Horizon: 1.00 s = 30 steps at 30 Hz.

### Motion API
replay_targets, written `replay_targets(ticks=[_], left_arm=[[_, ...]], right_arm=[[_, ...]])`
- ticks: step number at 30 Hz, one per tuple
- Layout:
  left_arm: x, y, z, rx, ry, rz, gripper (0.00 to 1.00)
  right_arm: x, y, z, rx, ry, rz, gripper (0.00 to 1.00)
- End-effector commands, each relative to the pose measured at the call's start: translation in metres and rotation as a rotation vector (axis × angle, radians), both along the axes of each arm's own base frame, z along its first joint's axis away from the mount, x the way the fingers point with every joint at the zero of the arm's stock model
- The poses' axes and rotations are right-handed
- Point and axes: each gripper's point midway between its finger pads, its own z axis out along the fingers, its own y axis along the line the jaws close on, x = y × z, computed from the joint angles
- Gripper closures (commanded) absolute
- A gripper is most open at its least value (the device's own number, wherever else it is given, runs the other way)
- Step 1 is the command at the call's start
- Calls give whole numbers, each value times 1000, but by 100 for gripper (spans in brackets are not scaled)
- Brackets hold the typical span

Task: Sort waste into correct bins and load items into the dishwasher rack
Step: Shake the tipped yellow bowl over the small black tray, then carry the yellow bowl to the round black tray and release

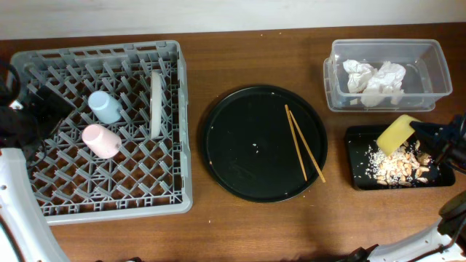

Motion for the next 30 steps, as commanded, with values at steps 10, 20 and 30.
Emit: replay_targets(ticks=[10,20,30], left_arm=[[0,2,2,4,-5,14,1],[0,2,2,4,-5,13,1],[0,2,2,4,-5,13,0]], right_arm=[[-22,38,78,-317,-198,105,96],[-19,169,92,-739,-69,515,96],[6,326,26,-1250,117,609,96]])
